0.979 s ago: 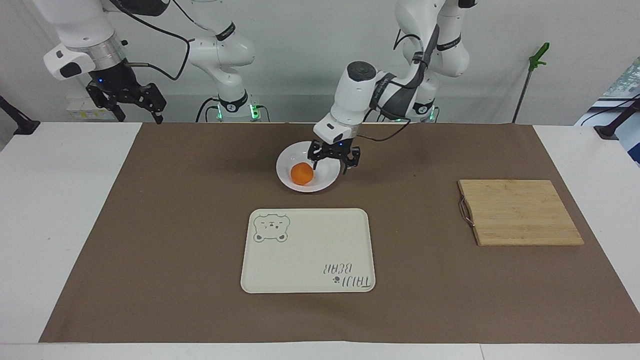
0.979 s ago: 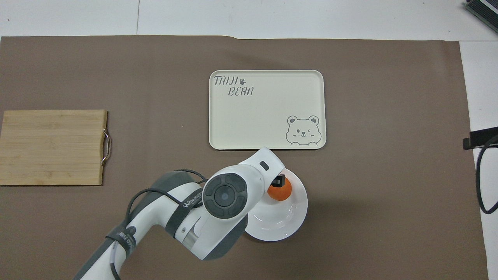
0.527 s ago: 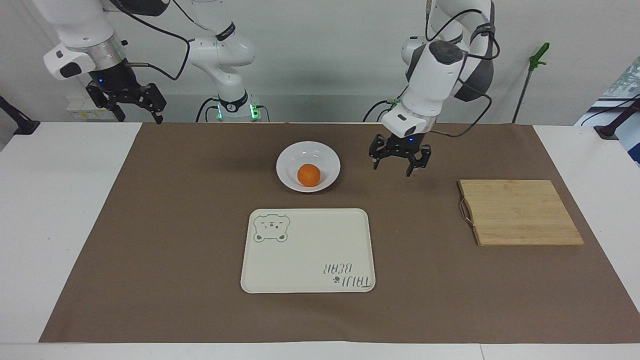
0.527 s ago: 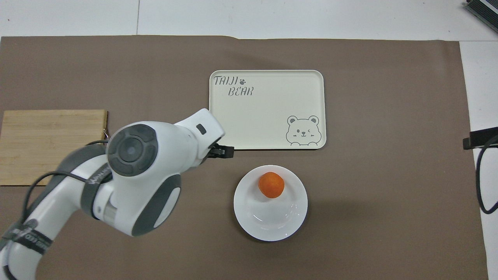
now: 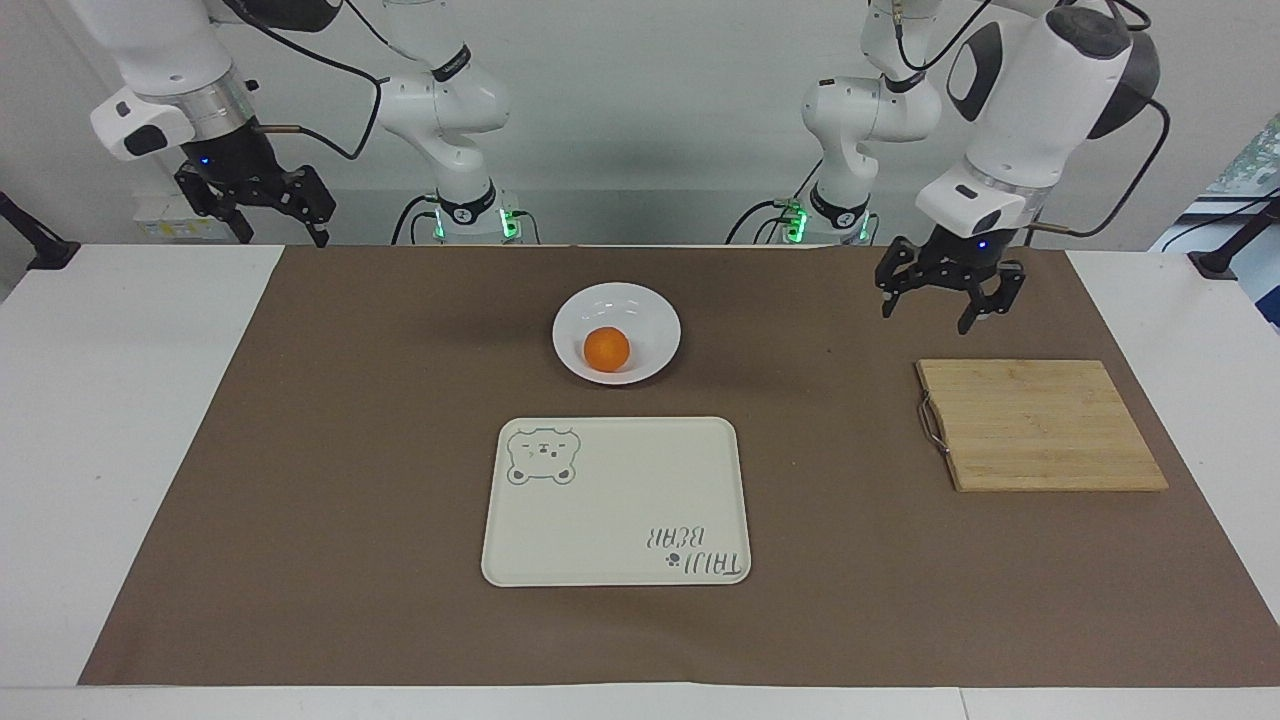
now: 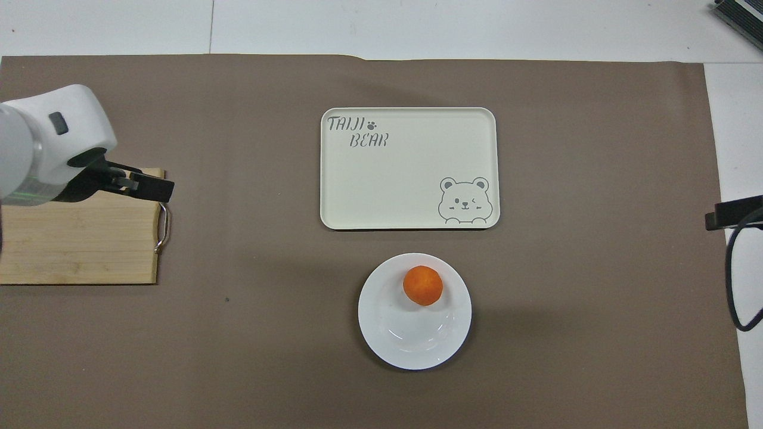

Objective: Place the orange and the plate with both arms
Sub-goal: 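Withdraw the left gripper while the right gripper moves toward the plate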

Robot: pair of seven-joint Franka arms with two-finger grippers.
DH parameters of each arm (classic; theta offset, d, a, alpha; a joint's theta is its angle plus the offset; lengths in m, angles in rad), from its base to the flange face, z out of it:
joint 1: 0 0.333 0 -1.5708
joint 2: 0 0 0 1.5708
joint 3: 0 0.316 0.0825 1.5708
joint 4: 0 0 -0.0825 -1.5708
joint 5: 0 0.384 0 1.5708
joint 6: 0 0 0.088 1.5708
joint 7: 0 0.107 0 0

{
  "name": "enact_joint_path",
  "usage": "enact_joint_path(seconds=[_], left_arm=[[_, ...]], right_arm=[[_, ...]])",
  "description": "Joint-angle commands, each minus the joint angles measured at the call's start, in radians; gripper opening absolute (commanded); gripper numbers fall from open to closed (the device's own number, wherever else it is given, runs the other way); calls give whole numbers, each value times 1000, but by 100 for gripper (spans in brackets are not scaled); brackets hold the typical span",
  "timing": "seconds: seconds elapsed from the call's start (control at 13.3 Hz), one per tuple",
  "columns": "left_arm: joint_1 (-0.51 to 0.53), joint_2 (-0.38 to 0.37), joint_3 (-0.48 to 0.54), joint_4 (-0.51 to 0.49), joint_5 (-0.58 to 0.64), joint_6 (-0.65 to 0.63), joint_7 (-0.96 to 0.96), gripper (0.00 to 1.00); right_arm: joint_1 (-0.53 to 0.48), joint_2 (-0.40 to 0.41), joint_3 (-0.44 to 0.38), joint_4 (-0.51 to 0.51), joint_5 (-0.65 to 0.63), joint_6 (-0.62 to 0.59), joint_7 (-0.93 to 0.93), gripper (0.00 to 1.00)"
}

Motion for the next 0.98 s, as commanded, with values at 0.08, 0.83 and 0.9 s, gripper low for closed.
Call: enact_joint_path(seconds=[0.08, 0.83, 0.9], left_arm=[[75, 9, -13, 104, 23, -121, 73, 100], [131, 81, -1, 315, 83, -371, 151, 100], [131, 85, -1, 318, 81, -374, 153, 100]], right_arm=[[32, -25, 9, -72, 72, 42, -13, 100], [7, -68, 8, -494, 577, 264, -111, 100], [-2, -68, 8, -537, 622, 290, -154, 100]])
